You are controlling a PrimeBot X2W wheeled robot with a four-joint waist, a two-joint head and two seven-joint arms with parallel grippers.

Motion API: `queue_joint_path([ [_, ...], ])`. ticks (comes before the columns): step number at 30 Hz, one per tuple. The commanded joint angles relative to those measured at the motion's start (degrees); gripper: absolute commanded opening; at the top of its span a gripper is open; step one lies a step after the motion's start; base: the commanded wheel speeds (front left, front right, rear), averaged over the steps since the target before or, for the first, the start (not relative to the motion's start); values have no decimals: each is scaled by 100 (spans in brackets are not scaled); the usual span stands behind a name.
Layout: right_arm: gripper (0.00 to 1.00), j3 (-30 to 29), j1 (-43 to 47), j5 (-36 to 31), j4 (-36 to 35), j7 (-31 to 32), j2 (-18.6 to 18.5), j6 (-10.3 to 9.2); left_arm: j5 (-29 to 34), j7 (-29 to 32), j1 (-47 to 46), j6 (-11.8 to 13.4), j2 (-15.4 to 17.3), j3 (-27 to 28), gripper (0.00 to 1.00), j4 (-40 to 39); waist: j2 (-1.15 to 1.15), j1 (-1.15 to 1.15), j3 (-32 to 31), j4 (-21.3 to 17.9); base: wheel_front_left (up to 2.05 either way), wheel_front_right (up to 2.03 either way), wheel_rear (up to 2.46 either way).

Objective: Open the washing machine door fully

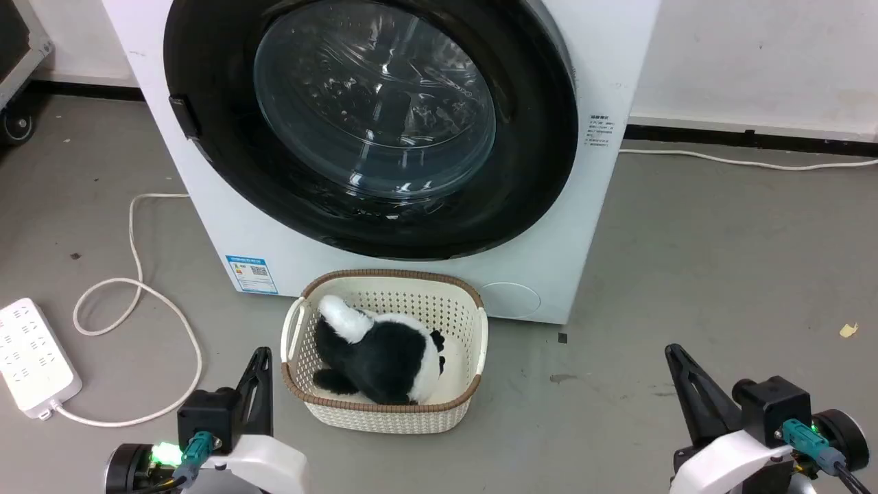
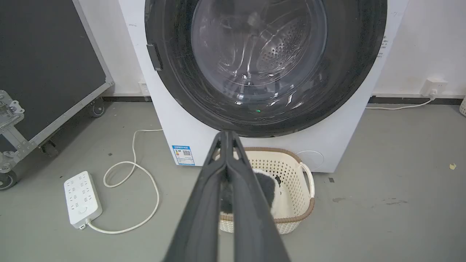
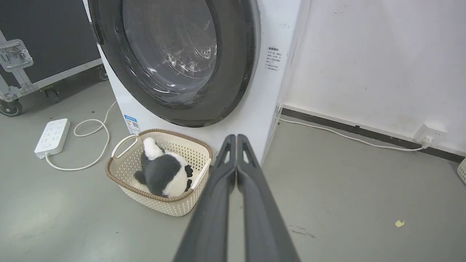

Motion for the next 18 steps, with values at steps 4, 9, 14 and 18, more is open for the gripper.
queue_joint_path([
  [4, 0, -4, -65, 24, 12, 4, 16, 5, -23, 2, -87, 15, 1, 6, 0, 10, 0, 0, 0, 0, 0, 0, 0],
  [9, 0, -4, -65, 24, 12, 4, 16, 5, -23, 2, -87, 15, 1, 6, 0, 10, 0, 0, 0, 0, 0, 0, 0],
  [14, 0, -4, -65, 24, 12, 4, 16, 5, -23, 2, -87, 15, 1, 6, 0, 10, 0, 0, 0, 0, 0, 0, 0],
  [18, 0, -4, -65, 24, 12, 4, 16, 5, -23, 2, -87, 15, 1, 6, 0, 10, 0, 0, 0, 0, 0, 0, 0],
])
